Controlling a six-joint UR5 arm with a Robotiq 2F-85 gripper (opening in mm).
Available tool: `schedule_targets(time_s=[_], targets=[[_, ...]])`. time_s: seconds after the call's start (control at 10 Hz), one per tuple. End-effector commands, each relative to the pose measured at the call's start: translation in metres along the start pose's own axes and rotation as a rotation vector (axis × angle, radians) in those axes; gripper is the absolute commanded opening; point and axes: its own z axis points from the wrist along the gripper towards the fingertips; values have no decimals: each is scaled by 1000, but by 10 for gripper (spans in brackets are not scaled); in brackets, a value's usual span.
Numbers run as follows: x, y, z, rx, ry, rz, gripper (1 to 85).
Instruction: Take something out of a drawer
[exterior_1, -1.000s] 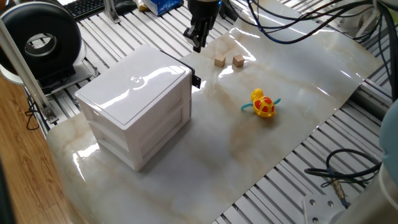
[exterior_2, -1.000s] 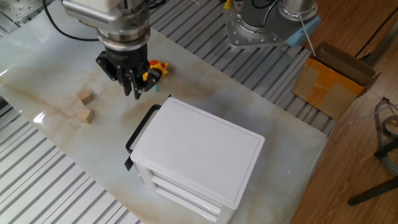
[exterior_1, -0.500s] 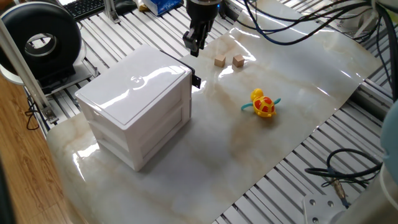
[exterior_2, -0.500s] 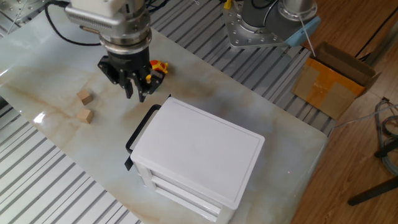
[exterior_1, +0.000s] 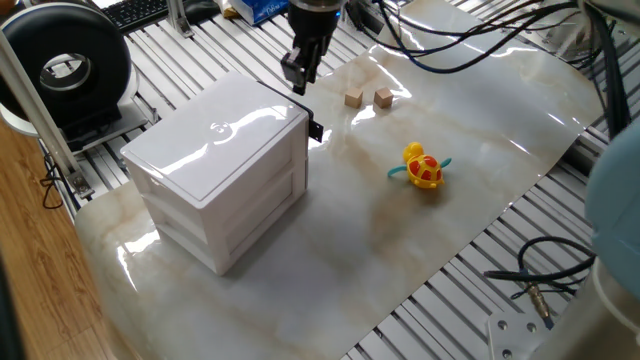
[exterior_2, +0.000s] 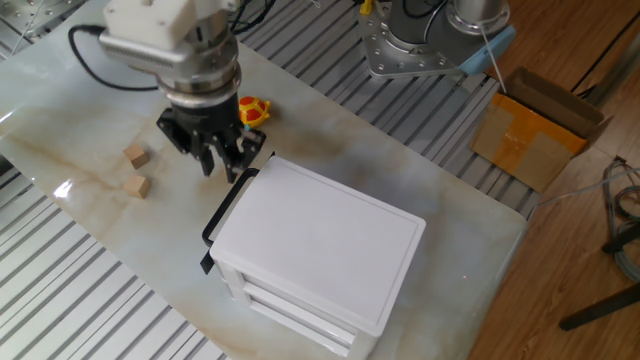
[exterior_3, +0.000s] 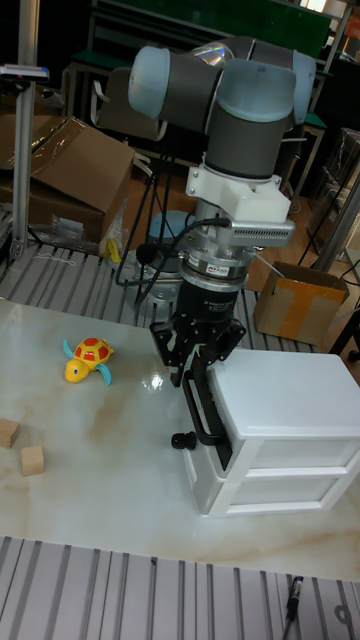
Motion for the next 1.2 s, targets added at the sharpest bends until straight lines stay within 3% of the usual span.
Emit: schedule_targets(time_s=[0.0,0.4,0.6,0.8,1.1], targets=[[-7,7,2,-28,-2,44,360],[15,-3,-7,-19,22,57,373],[16,1,-7,-34,27,93,390],[8,7,-7,-60,-1,143,430],[7,-5,3,-24,6,152,440]])
